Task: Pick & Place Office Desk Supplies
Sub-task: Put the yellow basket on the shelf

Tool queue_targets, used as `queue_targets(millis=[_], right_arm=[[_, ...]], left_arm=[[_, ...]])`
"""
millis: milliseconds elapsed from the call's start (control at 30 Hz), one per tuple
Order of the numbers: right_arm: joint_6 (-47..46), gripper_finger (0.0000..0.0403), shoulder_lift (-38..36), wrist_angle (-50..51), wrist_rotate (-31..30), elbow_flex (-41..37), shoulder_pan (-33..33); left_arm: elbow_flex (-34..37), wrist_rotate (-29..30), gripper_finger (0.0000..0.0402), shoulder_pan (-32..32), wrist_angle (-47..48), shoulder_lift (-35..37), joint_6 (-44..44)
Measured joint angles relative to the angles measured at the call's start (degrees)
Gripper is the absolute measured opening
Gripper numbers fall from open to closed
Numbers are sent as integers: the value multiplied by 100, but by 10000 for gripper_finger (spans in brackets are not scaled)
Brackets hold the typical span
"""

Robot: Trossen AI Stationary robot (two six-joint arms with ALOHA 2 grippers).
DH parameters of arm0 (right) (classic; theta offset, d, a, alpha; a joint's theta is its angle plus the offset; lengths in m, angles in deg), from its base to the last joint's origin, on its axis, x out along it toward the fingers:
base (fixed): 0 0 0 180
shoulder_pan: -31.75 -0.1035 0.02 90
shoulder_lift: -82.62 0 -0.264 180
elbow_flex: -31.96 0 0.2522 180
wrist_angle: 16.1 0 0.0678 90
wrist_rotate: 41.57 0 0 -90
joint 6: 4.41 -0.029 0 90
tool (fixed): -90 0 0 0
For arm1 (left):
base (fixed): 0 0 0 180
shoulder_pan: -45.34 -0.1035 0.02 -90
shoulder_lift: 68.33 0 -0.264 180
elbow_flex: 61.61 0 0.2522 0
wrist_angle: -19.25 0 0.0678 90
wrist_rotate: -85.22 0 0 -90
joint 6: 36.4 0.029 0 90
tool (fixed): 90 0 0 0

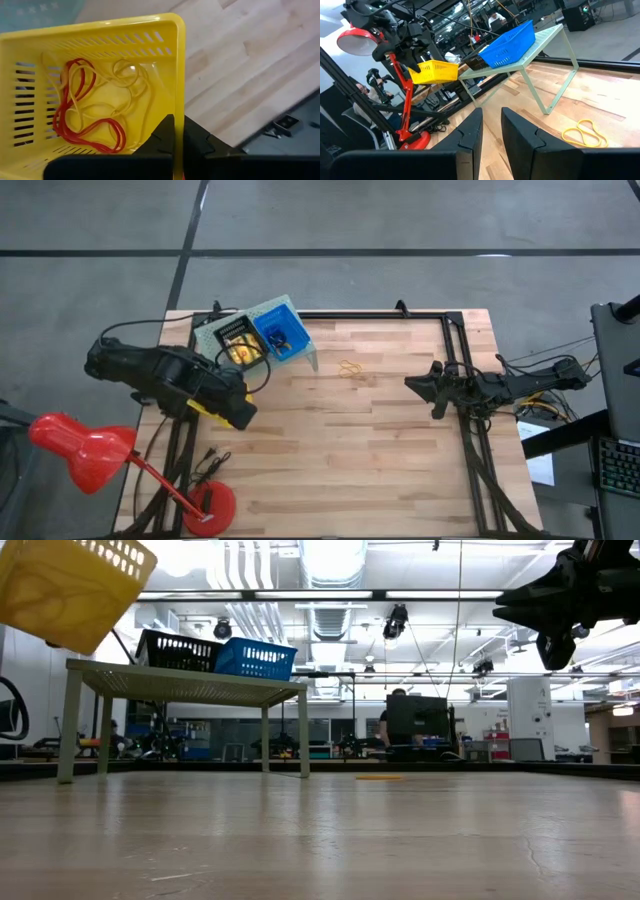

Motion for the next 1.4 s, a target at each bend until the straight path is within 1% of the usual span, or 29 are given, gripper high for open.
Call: queue_targets(millis=[567,867,1067,1400], right_arm=[[2,68,2,0,0,0,-1],[2,68,1,0,1,0,-1],[2,68,0,2,1,0,-2],[0,68,2,1,1,0,-1]], left_arm=[[-66,75,12,-329,-7,74,701],[-71,81,12,-700,-9,228,1299],[-64,294,12,-927,-9,399,1686],[199,361,12,-1043,-11,439,2049]])
